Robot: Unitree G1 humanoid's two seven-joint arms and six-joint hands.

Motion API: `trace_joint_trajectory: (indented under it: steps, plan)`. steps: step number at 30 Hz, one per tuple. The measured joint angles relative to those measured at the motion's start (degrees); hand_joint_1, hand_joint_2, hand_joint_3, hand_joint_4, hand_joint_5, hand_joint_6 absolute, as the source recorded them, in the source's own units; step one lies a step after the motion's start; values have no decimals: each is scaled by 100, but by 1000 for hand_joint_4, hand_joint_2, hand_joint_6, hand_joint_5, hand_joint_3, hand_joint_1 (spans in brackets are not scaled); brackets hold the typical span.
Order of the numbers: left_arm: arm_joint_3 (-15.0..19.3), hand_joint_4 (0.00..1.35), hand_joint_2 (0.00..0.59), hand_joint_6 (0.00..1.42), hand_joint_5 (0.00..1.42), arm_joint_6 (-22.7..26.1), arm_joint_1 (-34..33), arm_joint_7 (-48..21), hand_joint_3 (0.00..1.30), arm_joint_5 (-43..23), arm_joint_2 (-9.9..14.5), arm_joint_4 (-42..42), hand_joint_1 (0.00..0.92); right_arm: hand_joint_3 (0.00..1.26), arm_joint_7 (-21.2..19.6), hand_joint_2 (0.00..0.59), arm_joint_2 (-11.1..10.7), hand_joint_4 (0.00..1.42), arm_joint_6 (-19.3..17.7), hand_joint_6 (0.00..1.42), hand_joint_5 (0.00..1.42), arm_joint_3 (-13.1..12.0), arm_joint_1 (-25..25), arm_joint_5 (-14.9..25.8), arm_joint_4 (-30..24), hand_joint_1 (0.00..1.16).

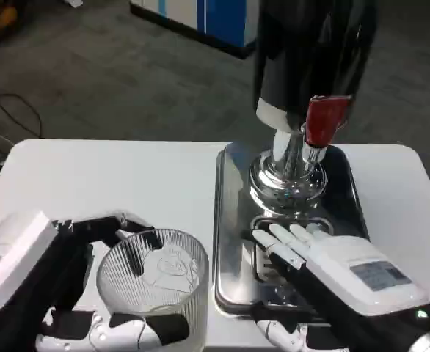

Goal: Grasp the cup under the faucet to collect the drink, then remove the cup.

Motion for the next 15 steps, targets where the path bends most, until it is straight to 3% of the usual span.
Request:
trace_joint_trajectory:
  steps: [15]
  plan:
    - [-9, 1135, 29, 1424, 1350, 0, 1, 0, 1055, 13, -1, 0, 477, 54, 1, 485, 10, 0, -95, 0, 0, -95, 15, -24, 0, 301]
